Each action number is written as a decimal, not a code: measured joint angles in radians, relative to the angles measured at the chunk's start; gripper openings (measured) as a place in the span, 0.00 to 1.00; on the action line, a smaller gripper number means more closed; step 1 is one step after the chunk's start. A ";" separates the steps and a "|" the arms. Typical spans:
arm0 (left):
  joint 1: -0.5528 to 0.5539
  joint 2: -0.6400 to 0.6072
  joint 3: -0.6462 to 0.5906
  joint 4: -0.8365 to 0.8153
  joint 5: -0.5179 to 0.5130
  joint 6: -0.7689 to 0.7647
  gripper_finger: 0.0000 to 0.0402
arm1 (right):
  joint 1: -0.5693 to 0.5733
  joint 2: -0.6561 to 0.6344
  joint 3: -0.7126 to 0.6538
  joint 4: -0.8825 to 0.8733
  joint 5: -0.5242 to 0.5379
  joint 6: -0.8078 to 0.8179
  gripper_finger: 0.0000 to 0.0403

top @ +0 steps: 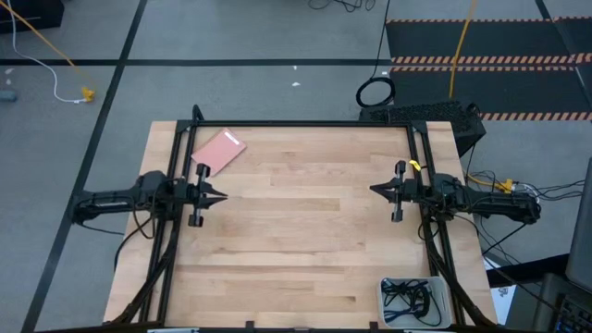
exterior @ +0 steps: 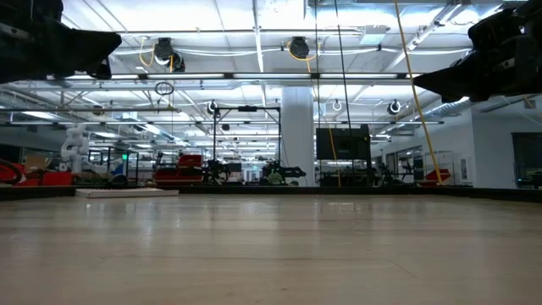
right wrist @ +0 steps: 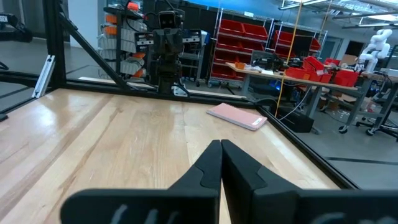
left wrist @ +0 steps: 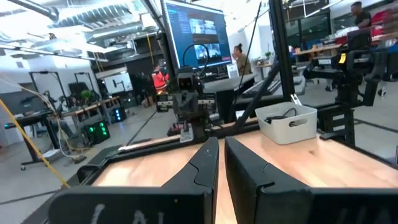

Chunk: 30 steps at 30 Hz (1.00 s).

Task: Pick and place USB-C Cables
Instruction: Return to Home Position

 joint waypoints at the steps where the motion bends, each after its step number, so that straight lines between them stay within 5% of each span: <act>1: 0.009 -0.001 0.000 -0.007 0.006 0.000 0.08 | 0.000 0.000 0.000 0.000 0.000 0.000 0.00; 12: 0.098 0.003 0.000 -0.119 0.026 -0.040 0.08 | 0.000 0.000 0.000 0.000 0.000 0.000 0.00; 30: 0.059 0.003 0.000 -0.120 0.028 -0.087 0.01 | 0.000 0.000 0.000 0.000 0.000 0.000 0.00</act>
